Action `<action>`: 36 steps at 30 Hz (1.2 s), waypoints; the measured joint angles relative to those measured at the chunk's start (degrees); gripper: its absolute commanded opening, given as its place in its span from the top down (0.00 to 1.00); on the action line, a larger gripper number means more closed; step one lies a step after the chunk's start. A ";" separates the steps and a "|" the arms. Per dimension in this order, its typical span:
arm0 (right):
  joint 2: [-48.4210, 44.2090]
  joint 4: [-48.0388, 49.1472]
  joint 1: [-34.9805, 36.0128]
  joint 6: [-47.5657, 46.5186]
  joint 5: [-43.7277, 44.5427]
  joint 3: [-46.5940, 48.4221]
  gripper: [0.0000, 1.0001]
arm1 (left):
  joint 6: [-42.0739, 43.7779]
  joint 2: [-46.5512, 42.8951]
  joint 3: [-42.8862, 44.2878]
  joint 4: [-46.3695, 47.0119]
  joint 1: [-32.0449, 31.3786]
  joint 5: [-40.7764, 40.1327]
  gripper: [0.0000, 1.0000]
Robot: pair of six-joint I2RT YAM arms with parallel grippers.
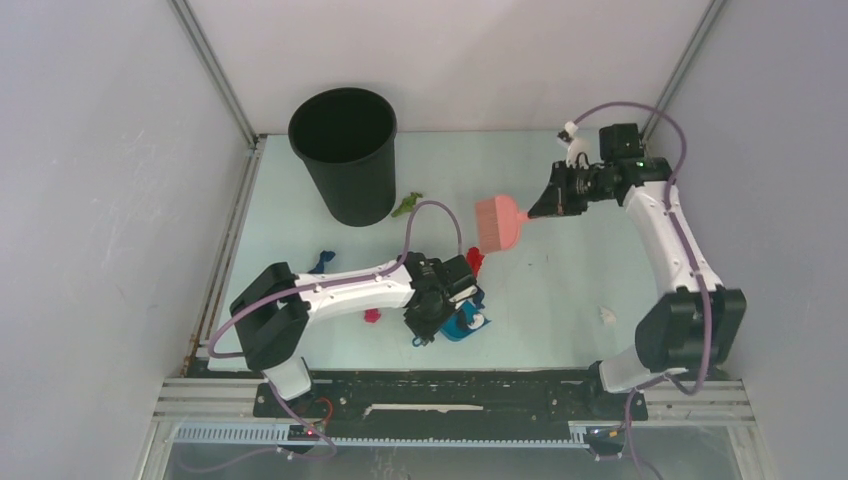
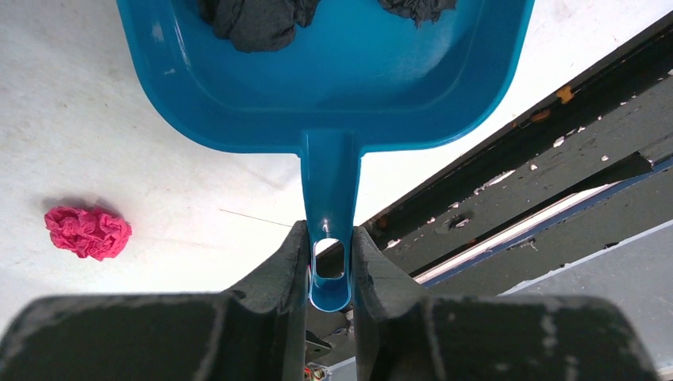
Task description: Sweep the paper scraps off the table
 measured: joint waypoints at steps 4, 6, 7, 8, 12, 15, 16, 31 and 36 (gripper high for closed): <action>-4.09 1.20 2.36 -3.76 10.36 4.46 1.00 | 0.66 0.48 0.55 -0.55 0.00 -0.07 1.00; -3.37 3.37 3.37 -5.18 15.37 5.53 1.00 | 0.76 0.85 0.57 -0.55 0.00 -0.04 1.00; -2.51 4.26 3.85 -5.70 17.35 5.60 1.00 | 0.74 1.14 0.57 -0.55 0.00 -0.02 1.00; -1.22 5.01 4.57 -6.23 19.37 5.60 1.00 | 0.74 1.31 0.57 -0.50 0.00 0.00 1.00; 5.90 7.08 8.09 -8.50 26.67 5.51 1.00 | 0.74 2.08 0.57 -0.46 0.00 0.00 1.00; 9.51 6.51 12.20 -10.67 28.83 5.03 1.00 | 0.79 2.47 0.70 -0.37 0.02 -0.07 1.00; 10.01 5.62 13.97 -11.67 29.24 4.72 1.00 | 0.79 2.64 0.81 -0.37 0.13 -0.09 1.00; 1.49 -4.28 20.90 -15.10 24.50 -3.17 1.00 | 1.86 5.53 5.07 0.92 2.21 -2.80 1.00; 1.31 -5.38 21.18 -14.01 23.08 -3.23 1.00 | 1.84 5.73 5.07 2.51 2.21 -2.89 1.00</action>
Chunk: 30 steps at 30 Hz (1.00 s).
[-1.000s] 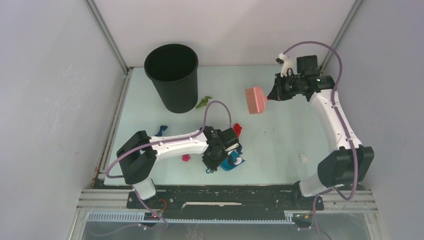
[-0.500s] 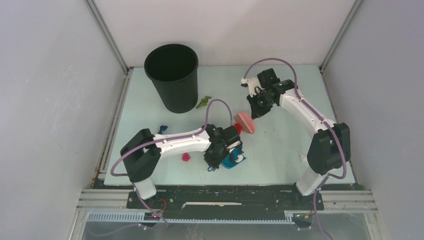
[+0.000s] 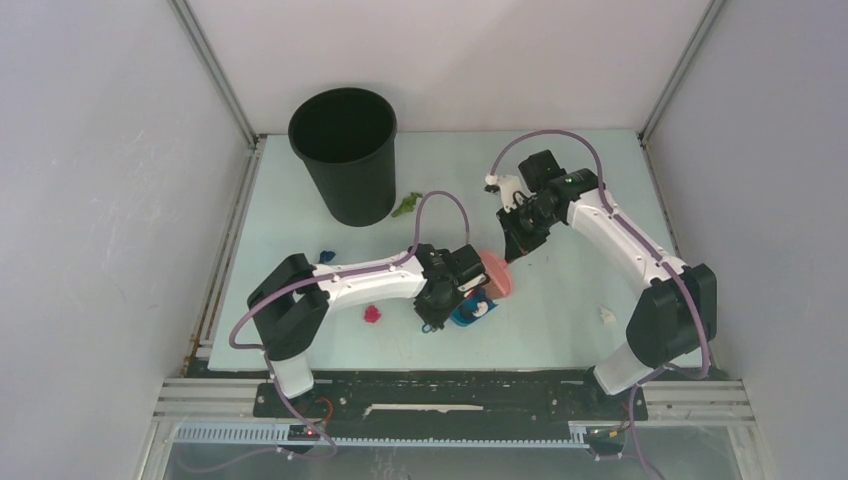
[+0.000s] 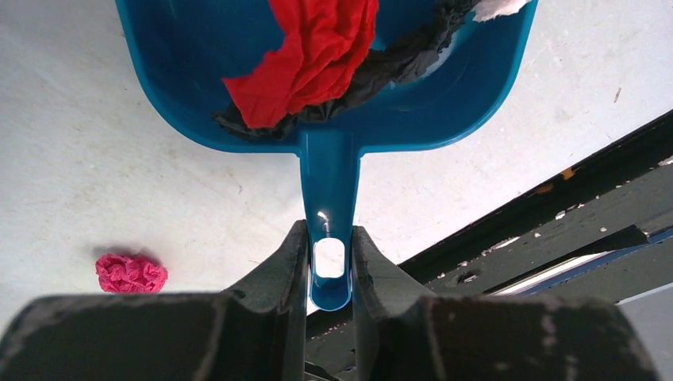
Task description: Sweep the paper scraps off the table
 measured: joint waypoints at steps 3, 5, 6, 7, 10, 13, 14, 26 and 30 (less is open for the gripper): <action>-0.31 0.00 -0.09 0.90 -0.42 0.00 1.00 | 0.00 0.00 -0.09 0.61 0.00 -0.04 1.00; -0.59 -0.09 -0.22 1.57 -0.63 0.04 1.00 | 0.02 -0.02 -0.52 1.57 0.00 -0.09 1.00; -0.68 -0.24 -0.42 1.88 -0.61 0.22 1.00 | 0.02 -0.02 -0.90 2.01 0.00 -0.13 1.00; -0.70 -0.33 -0.59 2.12 -0.61 0.33 1.00 | 0.02 -0.13 -1.38 2.54 0.00 -0.15 1.00; -0.72 -0.87 -1.75 2.73 -0.61 0.79 1.00 | 0.02 -0.74 -3.28 4.37 -0.02 -0.63 1.00; -0.72 -1.64 -3.65 3.10 -0.66 1.46 1.00 | 0.02 -2.23 -5.22 6.32 0.00 -1.86 1.00; -0.72 -1.79 -4.59 3.15 -0.66 1.75 1.00 | 0.02 -2.89 -5.88 7.04 0.00 -2.29 1.00; -0.92 -5.03 -17.53 3.06 -2.95 6.95 1.00 | 0.02 -6.47 -8.96 16.72 -0.04 -5.73 1.00; -2.36 -4.50 -25.05 3.82 -6.36 6.29 1.00 | 0.00 -7.61 -8.94 17.09 -0.04 -6.19 1.00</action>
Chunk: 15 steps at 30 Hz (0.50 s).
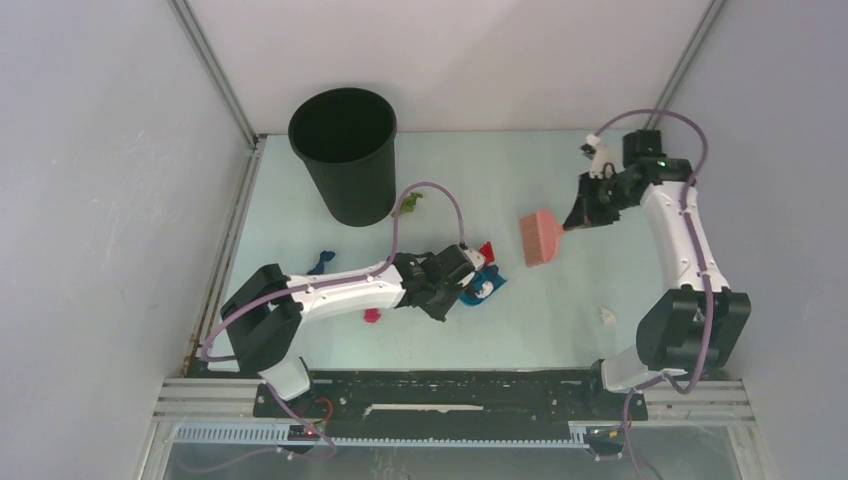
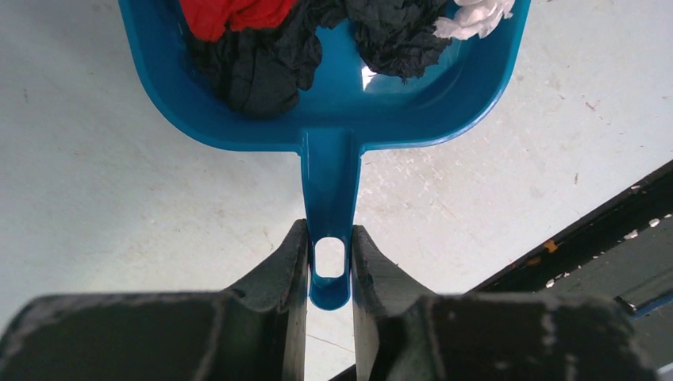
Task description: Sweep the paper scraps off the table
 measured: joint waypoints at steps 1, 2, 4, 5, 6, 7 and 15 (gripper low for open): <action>-0.98 0.94 -1.75 0.26 -1.16 -1.44 1.00 | 0.00 -0.39 0.13 -0.24 0.00 -0.04 1.00; -2.05 1.53 -3.41 0.66 -2.01 -3.30 1.00 | -0.02 -0.70 0.63 -0.96 0.07 -0.11 1.00; -3.80 2.19 -5.16 1.29 -3.26 -6.93 1.00 | -0.02 -1.03 2.43 -2.43 0.13 -0.22 1.00; -4.61 2.75 -5.46 1.60 -4.22 -9.11 1.00 | 0.00 -1.14 3.58 -3.08 0.22 -0.31 1.00; -5.03 3.15 -5.49 1.81 -4.92 -10.75 1.00 | 0.00 -1.29 4.59 -3.50 0.35 -0.42 1.00; -5.25 3.45 -5.49 2.05 -5.60 -12.07 1.00 | 0.00 -1.57 5.66 -3.89 0.57 -0.44 1.00; -4.81 7.63 -6.03 2.67 -16.11 -19.12 1.00 | -0.13 -5.88 12.11 -8.44 6.97 0.11 1.00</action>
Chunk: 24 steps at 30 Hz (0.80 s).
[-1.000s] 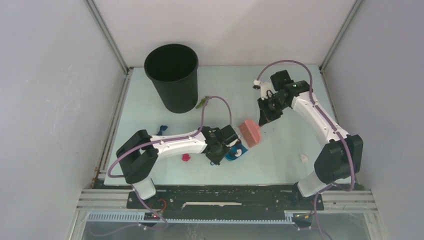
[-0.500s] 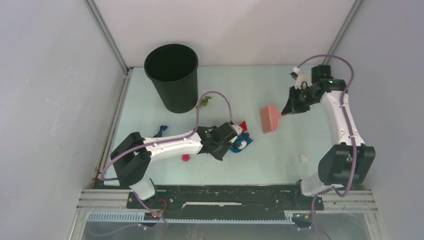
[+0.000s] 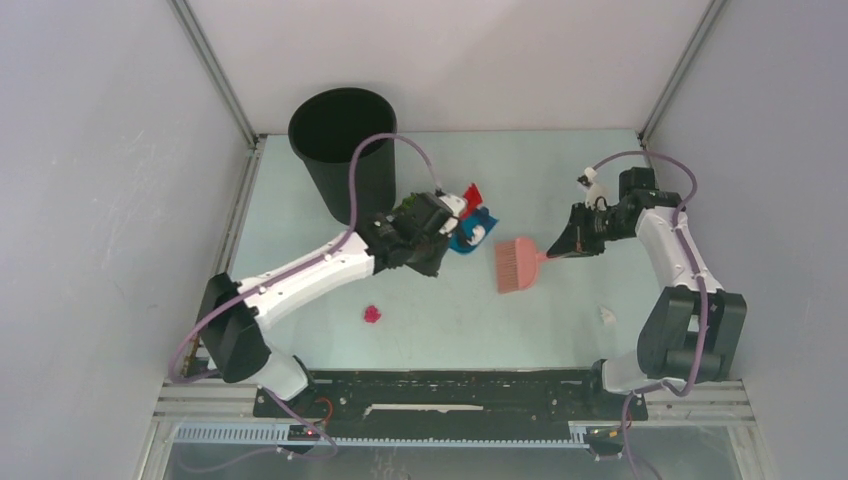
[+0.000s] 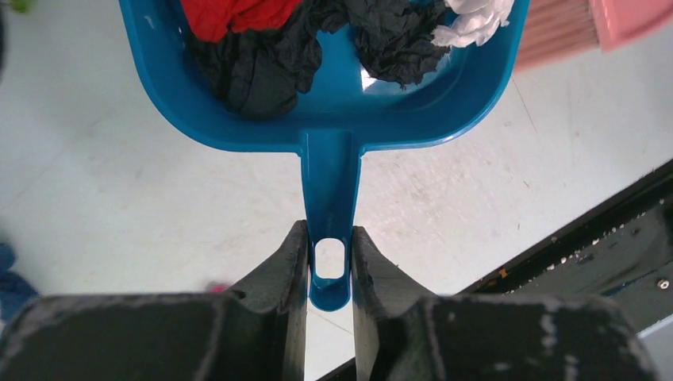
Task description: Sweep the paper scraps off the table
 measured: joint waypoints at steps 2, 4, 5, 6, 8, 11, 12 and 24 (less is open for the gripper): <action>0.79 0.83 0.00 -0.13 -1.84 -0.66 1.00 | 0.00 -1.16 1.36 -1.46 2.23 -0.02 1.00; 1.73 1.62 0.02 -0.28 -3.23 -1.55 1.00 | 0.00 -2.58 2.73 -3.04 4.81 -0.02 1.00; 2.12 1.99 0.02 -0.44 -3.67 -2.14 1.00 | 0.02 -3.17 3.39 -3.76 6.03 -0.02 1.00; 2.43 2.16 0.02 -0.61 -4.02 -2.69 1.00 | 0.02 -3.74 4.20 -4.63 7.41 0.00 1.00; 2.75 2.23 0.15 -1.05 -4.44 -3.52 1.00 | 0.04 -4.85 6.05 -6.36 9.94 0.02 1.00; 2.91 2.21 0.55 -1.49 -4.74 -3.96 1.00 | 0.13 -5.99 9.03 -8.07 13.16 0.02 1.00; 2.91 2.29 0.70 -1.55 -4.74 -3.96 1.00 | 0.15 -6.25 9.90 -8.41 14.10 0.04 1.00; 2.91 2.34 3.17 -2.58 -4.55 -3.96 1.00 | -0.33 -6.60 21.03 -10.54 24.39 6.51 1.00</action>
